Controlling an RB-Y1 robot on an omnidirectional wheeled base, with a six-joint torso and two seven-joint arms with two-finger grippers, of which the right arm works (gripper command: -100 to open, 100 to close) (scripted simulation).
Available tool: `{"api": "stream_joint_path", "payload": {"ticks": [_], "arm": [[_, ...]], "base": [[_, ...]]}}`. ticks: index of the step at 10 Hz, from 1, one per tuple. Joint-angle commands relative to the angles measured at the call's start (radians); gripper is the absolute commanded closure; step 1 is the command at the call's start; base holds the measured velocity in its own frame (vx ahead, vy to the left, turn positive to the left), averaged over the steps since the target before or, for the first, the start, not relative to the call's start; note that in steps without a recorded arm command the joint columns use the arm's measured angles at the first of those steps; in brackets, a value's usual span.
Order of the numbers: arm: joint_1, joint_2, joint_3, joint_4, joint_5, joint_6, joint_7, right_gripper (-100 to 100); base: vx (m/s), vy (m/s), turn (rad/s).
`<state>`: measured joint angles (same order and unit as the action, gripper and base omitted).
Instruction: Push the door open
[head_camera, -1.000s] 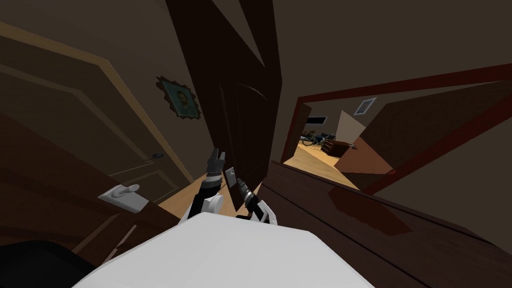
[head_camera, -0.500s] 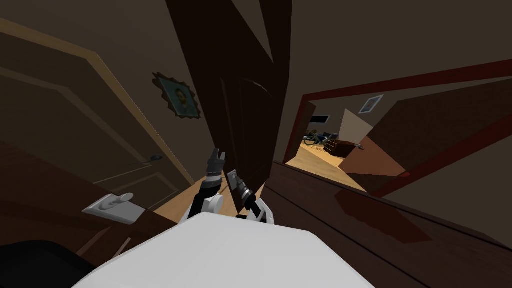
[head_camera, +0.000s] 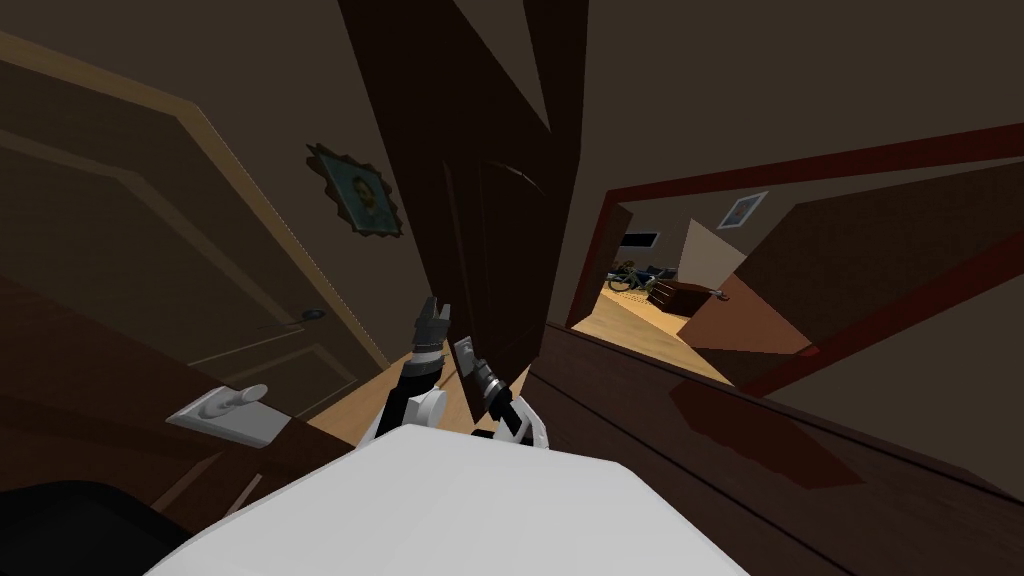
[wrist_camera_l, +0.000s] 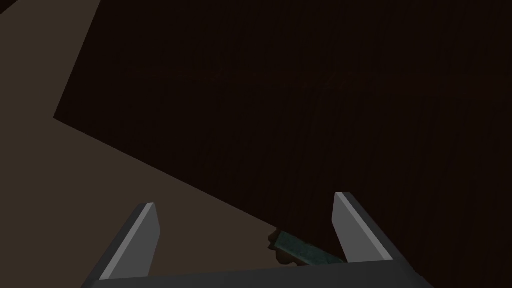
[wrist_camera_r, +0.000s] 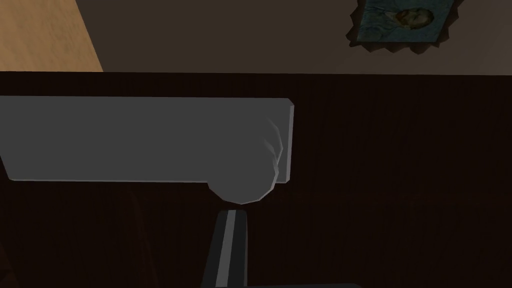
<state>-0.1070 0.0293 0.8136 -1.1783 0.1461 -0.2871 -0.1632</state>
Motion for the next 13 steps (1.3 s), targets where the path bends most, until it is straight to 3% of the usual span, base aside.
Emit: {"api": "stream_joint_path", "payload": {"ticks": [1,2,3,5,6,7,8,9,11,13], "arm": [[0.000,0.000,0.000,0.000,0.000,0.000,0.000,100],[0.000,0.000,0.000,0.000,0.000,0.000,0.000,100],[0.004,-0.033,-0.003,-0.003,-0.002,-0.002,0.000,-100],[0.013,-0.052,-0.012,-0.011,-0.006,-0.006,0.000,-100],[0.016,-0.039,-0.016,-0.014,-0.008,-0.008,0.000,-100],[0.020,-0.008,-0.020,-0.017,-0.009,-0.010,-0.001,-100],[0.021,-0.019,-0.017,-0.016,-0.006,-0.007,0.003,-100],[0.017,-0.046,-0.022,-0.013,-0.007,-0.003,0.005,-100],[0.010,-0.058,-0.027,-0.010,-0.007,0.001,0.006,-100],[0.003,-0.051,-0.033,-0.006,-0.008,0.005,0.007,-100]], "base": [[-0.003,-0.005,0.000],[0.000,0.000,0.000],[-0.059,-0.032,-0.050],[-0.129,-0.061,-0.087],[-0.237,-0.111,-0.097],[-0.238,-0.098,-0.053],[-0.105,-0.040,-0.004],[0.028,0.066,0.035],[0.138,0.145,0.013],[0.133,0.160,0.018]]}}
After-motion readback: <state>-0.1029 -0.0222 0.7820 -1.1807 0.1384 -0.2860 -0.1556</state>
